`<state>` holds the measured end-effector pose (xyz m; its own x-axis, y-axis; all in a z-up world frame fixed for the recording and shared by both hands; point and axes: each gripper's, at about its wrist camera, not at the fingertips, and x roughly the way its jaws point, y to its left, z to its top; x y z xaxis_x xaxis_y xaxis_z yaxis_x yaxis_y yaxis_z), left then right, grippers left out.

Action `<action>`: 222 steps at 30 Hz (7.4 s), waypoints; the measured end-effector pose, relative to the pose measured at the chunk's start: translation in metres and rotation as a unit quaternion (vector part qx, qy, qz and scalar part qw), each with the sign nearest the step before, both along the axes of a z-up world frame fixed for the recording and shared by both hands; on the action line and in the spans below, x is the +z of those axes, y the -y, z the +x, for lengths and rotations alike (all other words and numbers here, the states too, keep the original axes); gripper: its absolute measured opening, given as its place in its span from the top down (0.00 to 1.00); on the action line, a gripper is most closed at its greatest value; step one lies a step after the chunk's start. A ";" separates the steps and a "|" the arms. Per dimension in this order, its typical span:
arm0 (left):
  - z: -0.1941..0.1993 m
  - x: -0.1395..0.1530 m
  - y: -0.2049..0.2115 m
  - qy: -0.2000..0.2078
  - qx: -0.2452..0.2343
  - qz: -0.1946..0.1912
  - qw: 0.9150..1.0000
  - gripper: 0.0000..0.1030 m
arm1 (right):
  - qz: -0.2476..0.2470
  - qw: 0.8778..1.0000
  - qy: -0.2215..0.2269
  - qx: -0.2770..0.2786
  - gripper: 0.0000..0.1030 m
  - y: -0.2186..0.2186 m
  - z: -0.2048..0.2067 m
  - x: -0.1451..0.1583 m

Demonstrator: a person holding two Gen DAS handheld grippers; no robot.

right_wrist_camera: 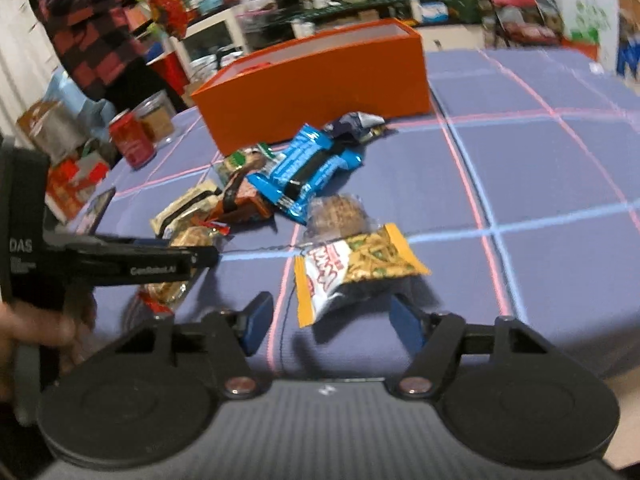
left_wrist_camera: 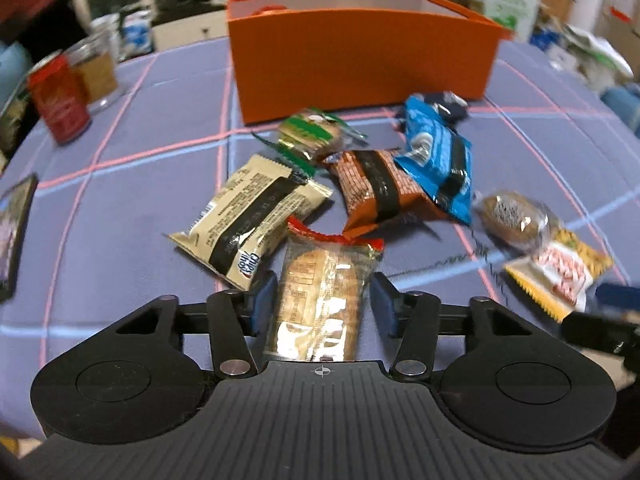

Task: Organize snacks
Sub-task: 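Move both tools back to the snack pile beside the box, then grasp the clear biscuit pack with the left tool while the right tool grasps the yellow Kaka bag, then lift both held bags and carry them over the orange box, then open both tools to drop the bags into the orange box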

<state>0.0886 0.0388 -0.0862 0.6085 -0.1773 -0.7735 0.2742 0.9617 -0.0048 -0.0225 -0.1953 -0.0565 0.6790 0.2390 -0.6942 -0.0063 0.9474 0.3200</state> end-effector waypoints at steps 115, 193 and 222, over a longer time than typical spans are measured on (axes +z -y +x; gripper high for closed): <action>-0.001 -0.003 -0.007 0.009 -0.032 0.004 0.999 0.65 | -0.121 0.989 0.005 -0.084 0.53 0.029 0.059 -0.015; 0.226 0.090 0.075 0.141 0.074 -0.025 0.987 1.00 | -0.077 0.987 0.144 -0.001 0.61 0.023 0.282 0.091; 0.104 0.136 -0.042 0.226 0.158 -0.066 0.959 0.34 | -0.101 0.980 0.173 -0.004 0.28 0.050 0.141 0.104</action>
<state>0.1926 0.0809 0.0494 0.9157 -0.0064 -0.4018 -0.0288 0.9963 -0.0816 0.1182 -0.2456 0.0472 0.8838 0.1140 -0.4538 -0.0733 0.9916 0.1064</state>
